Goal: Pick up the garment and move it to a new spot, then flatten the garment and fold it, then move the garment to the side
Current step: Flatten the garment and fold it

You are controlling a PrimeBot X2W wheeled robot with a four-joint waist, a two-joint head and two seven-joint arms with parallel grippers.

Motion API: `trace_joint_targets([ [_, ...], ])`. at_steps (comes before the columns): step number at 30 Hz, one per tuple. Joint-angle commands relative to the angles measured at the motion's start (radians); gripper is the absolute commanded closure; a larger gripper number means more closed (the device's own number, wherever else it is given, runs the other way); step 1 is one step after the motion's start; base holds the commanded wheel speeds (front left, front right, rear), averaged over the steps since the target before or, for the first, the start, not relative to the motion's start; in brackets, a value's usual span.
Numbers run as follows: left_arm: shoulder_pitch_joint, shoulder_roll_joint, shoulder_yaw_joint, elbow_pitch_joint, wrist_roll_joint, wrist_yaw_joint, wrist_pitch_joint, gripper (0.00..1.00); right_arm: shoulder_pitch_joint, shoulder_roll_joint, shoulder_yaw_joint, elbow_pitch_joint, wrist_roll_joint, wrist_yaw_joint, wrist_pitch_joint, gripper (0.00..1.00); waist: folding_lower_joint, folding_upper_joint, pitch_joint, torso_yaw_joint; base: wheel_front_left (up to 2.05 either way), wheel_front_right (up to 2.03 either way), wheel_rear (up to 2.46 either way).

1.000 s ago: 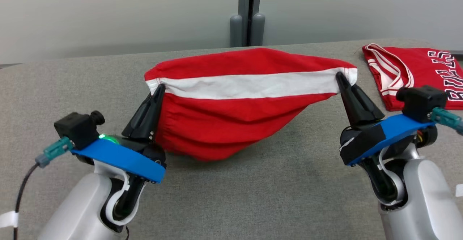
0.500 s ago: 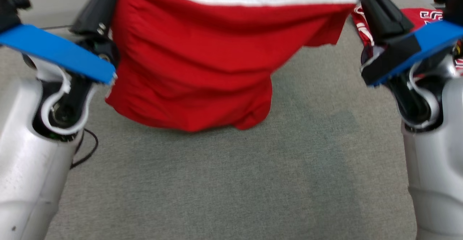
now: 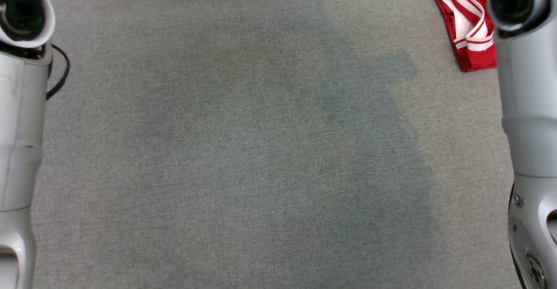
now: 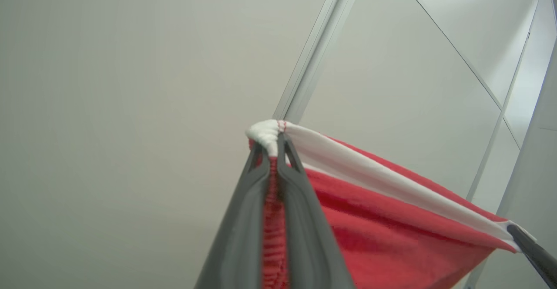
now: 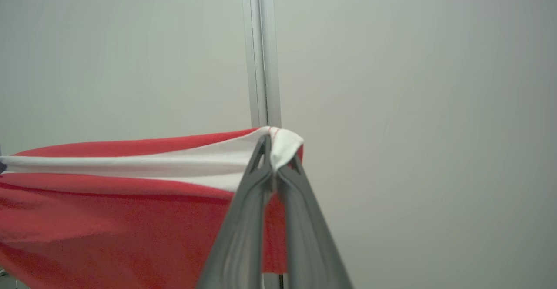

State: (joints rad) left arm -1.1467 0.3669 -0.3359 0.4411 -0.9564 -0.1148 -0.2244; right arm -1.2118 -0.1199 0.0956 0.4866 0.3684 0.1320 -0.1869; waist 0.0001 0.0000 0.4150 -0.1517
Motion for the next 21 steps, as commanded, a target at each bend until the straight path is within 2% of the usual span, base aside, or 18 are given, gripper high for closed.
trace_joint_targets([
  [1,0.016,-0.004,0.0,0.018,0.011,-0.003,-0.015,1.0,0.019,-0.022,0.014,0.021,0.001,-0.002,-0.004,1.0,-0.0001,0.0,0.003,0.004,0.0,0.0,0.0],
  [7,0.155,-0.045,-0.116,0.06,0.036,-0.017,-0.034,1.0,0.183,-0.096,0.222,0.071,0.044,-0.001,0.083,1.0,-0.0001,0.0,0.006,0.021,0.0,0.0,0.0],
  [10,0.268,-0.061,-0.206,0.04,-0.02,-0.017,-0.036,1.0,0.313,-0.147,0.284,0.075,0.111,-0.001,0.137,1.0,-0.0001,0.0,-0.013,0.035,0.0,0.0,0.0],
  [14,0.403,-0.011,-0.389,0.018,-0.021,-0.016,-0.027,1.0,0.478,-0.209,0.363,0.023,0.217,-0.001,0.242,1.0,-0.0001,0.0,-0.055,0.046,0.0,0.0,0.0],
  [17,0.5,0.014,-0.46,0.003,-0.06,-0.015,-0.029,1.0,0.602,-0.266,0.387,-0.045,0.267,-0.001,0.295,1.0,-0.0001,0.0,-0.104,0.055,0.0,0.0,0.0],
  [21,0.627,0.067,-0.538,-0.022,-0.071,-0.015,-0.027,1.0,0.762,-0.332,0.363,-0.149,0.306,-0.001,0.372,1.0,-0.0001,0.0,-0.163,0.075,0.0,0.0,0.0],
])
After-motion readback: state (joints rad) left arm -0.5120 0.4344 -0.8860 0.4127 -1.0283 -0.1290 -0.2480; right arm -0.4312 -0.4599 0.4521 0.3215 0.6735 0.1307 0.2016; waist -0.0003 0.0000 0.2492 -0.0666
